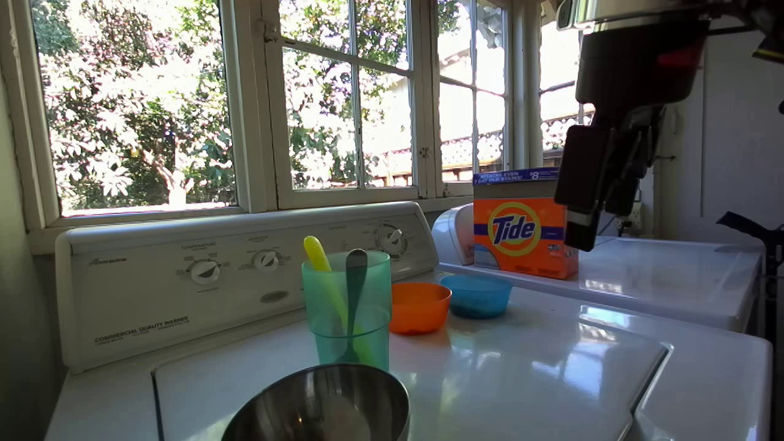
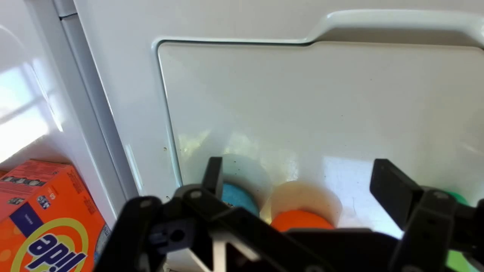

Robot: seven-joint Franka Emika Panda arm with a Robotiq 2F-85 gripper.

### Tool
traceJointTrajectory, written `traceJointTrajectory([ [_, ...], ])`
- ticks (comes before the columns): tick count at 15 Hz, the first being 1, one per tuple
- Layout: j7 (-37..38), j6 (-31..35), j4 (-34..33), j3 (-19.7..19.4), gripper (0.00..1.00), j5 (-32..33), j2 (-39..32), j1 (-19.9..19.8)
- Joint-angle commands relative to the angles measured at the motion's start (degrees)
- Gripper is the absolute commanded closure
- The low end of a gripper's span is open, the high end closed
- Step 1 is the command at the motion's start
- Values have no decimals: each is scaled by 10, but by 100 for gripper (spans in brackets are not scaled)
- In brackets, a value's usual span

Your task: Stack the bowls together.

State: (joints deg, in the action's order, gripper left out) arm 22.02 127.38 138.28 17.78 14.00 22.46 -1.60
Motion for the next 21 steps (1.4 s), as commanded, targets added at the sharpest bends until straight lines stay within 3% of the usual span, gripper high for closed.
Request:
traceJointTrajectory([
  [1,5,-2,-1,-14,0,7,-2,16],
  [11,5,-2,-1,-14,0,7,-2,16],
  [16,76,58,-8,-27,0,63,-37,-24],
  [21,155,98,-58,-45,0,120,-127,-62],
])
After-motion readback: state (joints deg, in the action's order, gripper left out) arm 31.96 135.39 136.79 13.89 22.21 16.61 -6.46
